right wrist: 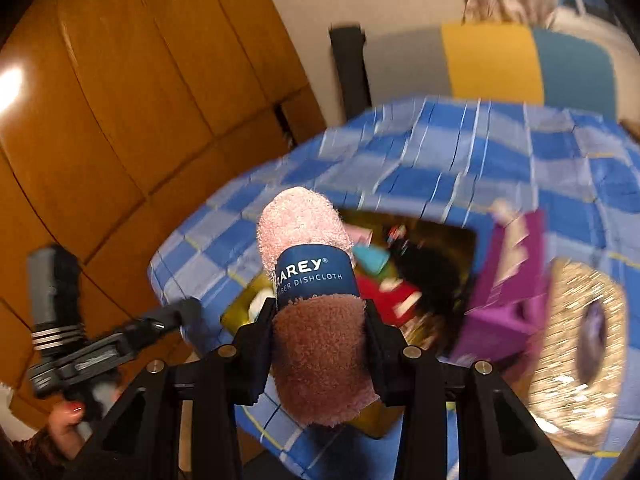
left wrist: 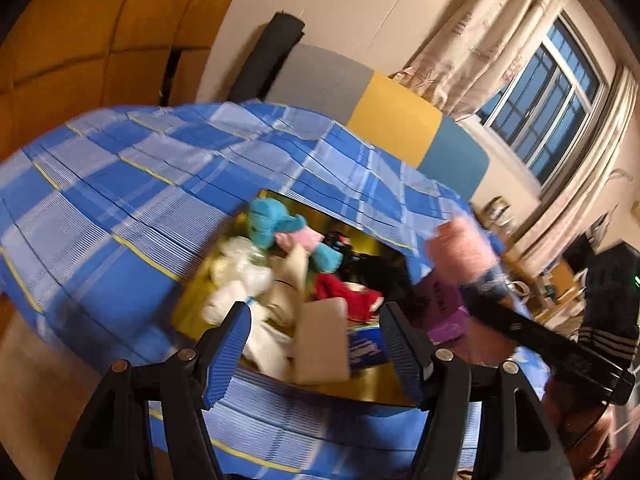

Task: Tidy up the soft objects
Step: 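Carry the pink dishcloth roll into the gold tray with the right tool and release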

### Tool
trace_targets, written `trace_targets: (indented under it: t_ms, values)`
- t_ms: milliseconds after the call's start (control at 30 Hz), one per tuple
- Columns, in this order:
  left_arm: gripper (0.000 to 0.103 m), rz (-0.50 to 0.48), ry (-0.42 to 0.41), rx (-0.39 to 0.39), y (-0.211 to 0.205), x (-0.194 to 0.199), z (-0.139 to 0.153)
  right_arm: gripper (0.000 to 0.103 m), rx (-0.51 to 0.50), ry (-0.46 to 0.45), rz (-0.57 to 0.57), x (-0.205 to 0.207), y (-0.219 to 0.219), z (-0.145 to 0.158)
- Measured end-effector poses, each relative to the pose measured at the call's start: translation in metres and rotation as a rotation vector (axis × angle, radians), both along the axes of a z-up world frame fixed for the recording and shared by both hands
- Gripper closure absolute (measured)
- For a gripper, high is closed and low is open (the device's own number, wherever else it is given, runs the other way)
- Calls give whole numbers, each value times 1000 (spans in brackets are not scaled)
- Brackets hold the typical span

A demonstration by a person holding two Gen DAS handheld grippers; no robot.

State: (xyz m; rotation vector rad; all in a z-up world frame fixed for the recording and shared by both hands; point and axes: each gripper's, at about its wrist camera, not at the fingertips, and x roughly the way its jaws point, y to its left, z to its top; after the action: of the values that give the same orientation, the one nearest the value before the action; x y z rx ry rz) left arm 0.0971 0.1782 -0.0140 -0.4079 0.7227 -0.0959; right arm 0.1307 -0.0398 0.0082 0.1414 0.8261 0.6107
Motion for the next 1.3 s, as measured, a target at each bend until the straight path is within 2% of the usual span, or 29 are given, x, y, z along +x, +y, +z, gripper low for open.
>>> trace_targets:
  t_ms: [133, 333, 467, 533, 567, 667, 867, 967, 1067, 1200, 1300]
  values:
    - [35, 38, 4, 74, 4, -10, 1, 62, -31, 78, 3, 21, 25, -32]
    - [35, 42, 40, 189, -2, -15, -2, 62, -139, 117, -20, 70, 51, -61]
    - [35, 23, 53, 218, -9, -17, -5, 59, -212, 139, -23, 89, 63, -80]
    - [35, 20, 62, 233, -13, -18, -7, 52, -243, 130, -32, 95, 66, -87]
    - [35, 17, 69, 243, -15, -18, -8, 45, -250, 121, -37, 96, 66, -89]
    - [35, 11, 94, 272, -20, -17, -9, 34, -256, 87, -61, 89, 60, -85]
    - [35, 37, 77, 295, -21, -23, -9, 34, -259, 12, -113, 68, 46, -69]
    - [35, 60, 78, 325, -23, -24, -6, 34, -275, 6, -127, 61, 45, -63]
    - [35, 75, 72, 348, -25, -26, -3, 34, -240, -3, -124, 49, 45, -54]
    - [35, 81, 68, 349, -27, -27, 0, 26, -233, -36, -122, 28, 48, -43]
    - [35, 98, 80, 389, -32, -29, 0, 20, -224, -58, -122, 12, 47, -33]
